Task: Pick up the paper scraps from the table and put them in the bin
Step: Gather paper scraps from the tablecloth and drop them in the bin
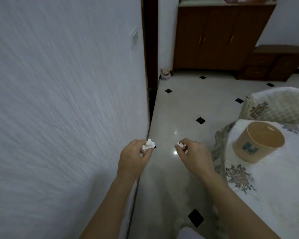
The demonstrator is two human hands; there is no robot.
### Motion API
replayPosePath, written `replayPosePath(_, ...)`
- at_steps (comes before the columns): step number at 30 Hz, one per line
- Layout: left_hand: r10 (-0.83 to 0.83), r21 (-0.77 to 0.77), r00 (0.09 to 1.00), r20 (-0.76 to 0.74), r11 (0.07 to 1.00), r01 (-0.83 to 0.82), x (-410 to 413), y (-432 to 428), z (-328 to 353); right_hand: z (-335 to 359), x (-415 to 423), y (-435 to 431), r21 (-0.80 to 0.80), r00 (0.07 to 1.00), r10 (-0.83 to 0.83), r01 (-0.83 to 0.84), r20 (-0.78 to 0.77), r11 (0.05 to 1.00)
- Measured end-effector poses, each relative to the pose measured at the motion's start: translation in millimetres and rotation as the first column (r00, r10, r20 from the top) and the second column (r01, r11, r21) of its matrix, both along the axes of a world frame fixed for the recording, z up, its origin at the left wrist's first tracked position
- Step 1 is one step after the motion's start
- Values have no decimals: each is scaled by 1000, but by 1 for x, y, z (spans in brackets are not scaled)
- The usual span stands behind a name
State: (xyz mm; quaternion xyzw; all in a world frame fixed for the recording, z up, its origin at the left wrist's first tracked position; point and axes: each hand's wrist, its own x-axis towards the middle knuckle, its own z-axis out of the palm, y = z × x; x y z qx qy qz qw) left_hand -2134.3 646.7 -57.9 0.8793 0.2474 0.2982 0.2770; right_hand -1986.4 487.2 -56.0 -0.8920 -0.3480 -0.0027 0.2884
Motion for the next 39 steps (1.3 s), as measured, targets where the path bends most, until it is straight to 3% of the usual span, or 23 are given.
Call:
replayPosePath(9, -136, 27, 990, -24, 990, 137, 128, 71, -11, -13, 104, 56, -30, 996, -86, 85, -24, 996)
replayPosePath(17, -205, 5, 978, -45, 979, 205, 301, 142, 4, -3, 254, 125, -36, 984, -176, 175, -27, 984)
replayPosePath(27, -416, -53, 909, -5, 908, 415, 480, 144, 13, 13, 393, 116, -42, 922, -382, 380, -60, 924)
replayPosePath(34, -633, -18, 774, -26, 774, 633, 605, 96, 9, 12, 456, 61, -47, 778, -628, 628, 15, 777)
replayPosePath(39, -836, -38, 549, -12, 549, 835, 689, 35, 9, 17, 485, 6, -87, 550, -834, 833, 33, 546)
